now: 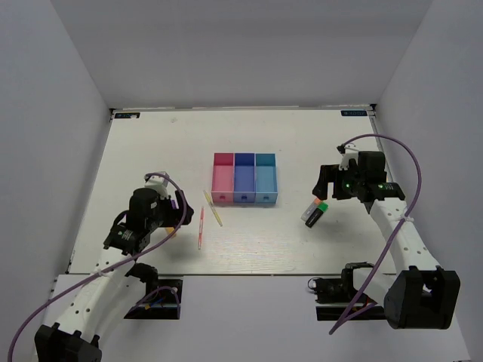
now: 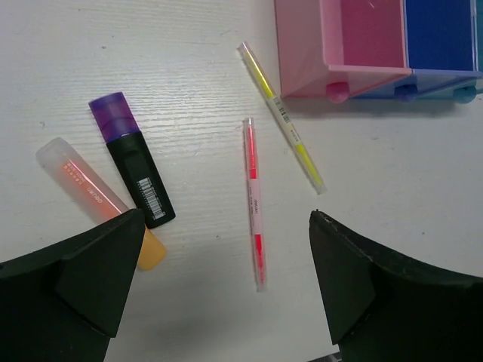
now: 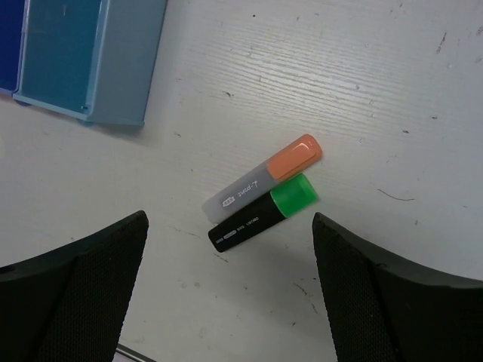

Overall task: Sort the stationery into containers
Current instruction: Pick up the pen from the center of the board.

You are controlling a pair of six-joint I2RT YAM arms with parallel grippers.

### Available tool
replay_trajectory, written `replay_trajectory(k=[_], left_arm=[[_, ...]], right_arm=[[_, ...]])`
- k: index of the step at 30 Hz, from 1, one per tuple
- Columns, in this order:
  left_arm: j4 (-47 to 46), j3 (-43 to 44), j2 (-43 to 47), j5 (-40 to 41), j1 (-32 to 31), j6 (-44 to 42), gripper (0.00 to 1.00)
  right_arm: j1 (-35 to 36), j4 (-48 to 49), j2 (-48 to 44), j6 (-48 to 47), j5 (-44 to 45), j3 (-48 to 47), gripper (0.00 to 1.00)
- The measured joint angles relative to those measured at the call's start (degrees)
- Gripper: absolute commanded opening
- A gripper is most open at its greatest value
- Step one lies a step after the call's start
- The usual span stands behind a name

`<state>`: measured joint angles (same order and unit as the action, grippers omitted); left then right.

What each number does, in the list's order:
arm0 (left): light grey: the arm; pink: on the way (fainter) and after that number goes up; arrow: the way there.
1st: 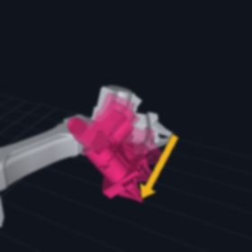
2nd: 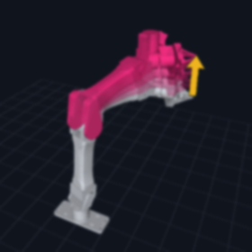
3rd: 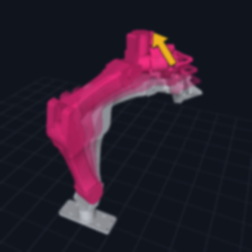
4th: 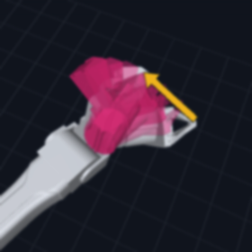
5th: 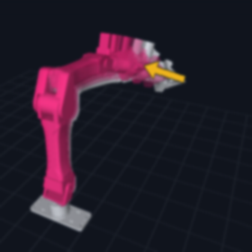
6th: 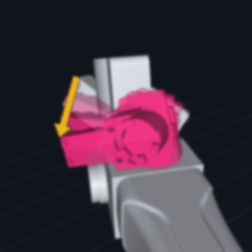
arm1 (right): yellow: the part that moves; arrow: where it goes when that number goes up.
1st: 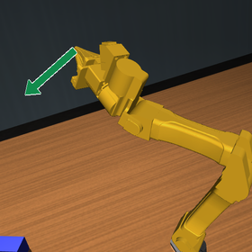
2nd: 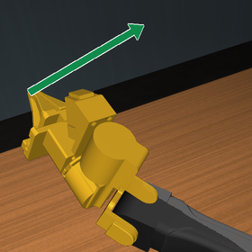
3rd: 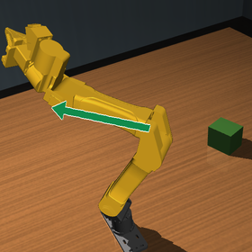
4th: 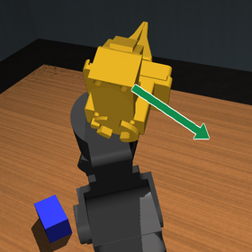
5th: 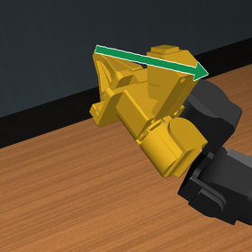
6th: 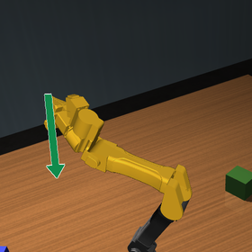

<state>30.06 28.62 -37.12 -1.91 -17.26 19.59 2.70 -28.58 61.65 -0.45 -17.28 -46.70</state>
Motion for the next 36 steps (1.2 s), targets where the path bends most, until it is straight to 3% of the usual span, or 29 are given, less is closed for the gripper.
replay_trajectory(k=[6,8,9,10,11,12,14,15,16,17,20,22,36], left_arm=[[0.0,0.0,-2.0,-1.9,0.0,0.0,1.0],[0.0,0.0,-2.8,-2.3,0.0,0.1,0.94],[0.0,0.0,-3.2,-2.3,0.0,0.2,0.88],[0.0,0.0,-3.5,-2.4,0.0,0.5,0.78],[-0.1,0.0,-3.7,-2.5,0.0,0.7,0.44],[-0.1,0.0,-4.2,-2.4,0.0,1.1,0.28],[-0.2,0.2,-6.3,-2.3,0.0,1.4,0.09],[-0.1,0.5,-8.3,-2.1,0.0,1.9,0.09],[0.2,1.3,-10.7,-1.7,0.0,2.3,0.18],[0.5,2.3,-13.2,-1.5,0.0,2.5,0.31],[2.4,6.1,-21.2,0.2,0.0,3.8,0.56],[3.4,9.0,-26.1,2.2,0.1,4.6,0.63],[4.8,17.6,-46.1,13.7,2.8,6.1,0.65]], right_arm=[[0.0,-0.1,0.0,-2.6,-2.0,0.0,0.9],[0.0,-0.1,-0.1,-4.2,-3.8,0.4,0.9],[0.0,-0.3,-0.2,-5.0,-4.7,0.7,0.83],[0.0,-0.5,-0.3,-6.0,-5.7,0.9,0.61],[0.0,-0.6,-0.5,-7.4,-6.5,1.1,0.24],[0.1,-1.0,-0.5,-8.5,-7.4,1.2,0.0],[0.4,-1.8,-0.4,-9.3,-8.6,1.2,0.0],[0.5,-2.3,-0.1,-9.6,-9.0,1.0,0.08],[0.6,-3.3,0.5,-10.0,-9.6,0.5,0.64],[0.7,-4.0,1.0,-10.2,-10.1,0.2,0.73],[1.0,-5.0,1.4,-11.5,-10.8,0.0,0.71],[1.3,-5.3,1.2,-11.8,-11.1,0.0,0.71],[1.9,-7.8,-0.9,-12.3,-11.8,-0.3,0.72]])
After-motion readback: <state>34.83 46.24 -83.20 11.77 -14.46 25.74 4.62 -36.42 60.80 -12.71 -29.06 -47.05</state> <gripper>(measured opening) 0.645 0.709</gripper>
